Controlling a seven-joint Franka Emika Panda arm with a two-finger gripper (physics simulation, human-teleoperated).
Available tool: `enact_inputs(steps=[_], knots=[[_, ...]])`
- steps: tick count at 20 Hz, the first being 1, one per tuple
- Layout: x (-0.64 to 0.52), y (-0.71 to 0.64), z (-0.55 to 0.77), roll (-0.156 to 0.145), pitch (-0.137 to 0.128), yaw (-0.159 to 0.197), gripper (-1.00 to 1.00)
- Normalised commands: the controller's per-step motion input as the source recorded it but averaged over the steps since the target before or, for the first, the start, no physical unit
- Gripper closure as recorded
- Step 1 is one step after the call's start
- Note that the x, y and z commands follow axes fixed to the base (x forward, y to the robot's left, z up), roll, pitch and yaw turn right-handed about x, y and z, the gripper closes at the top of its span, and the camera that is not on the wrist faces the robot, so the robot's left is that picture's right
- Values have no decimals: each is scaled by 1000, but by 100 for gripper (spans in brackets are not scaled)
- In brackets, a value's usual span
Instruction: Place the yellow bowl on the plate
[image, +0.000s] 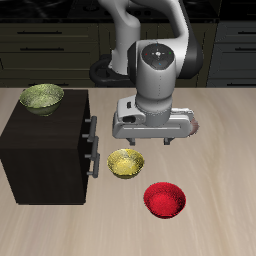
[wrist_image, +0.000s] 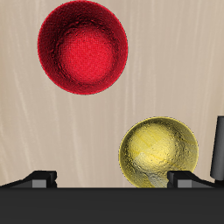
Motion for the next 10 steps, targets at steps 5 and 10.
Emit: enact_inputs(steps=[5, 10], knots=[[-31, -169, -111, -11, 1, -3, -100], [-41, -13, -238, 17, 7, -8, -100]])
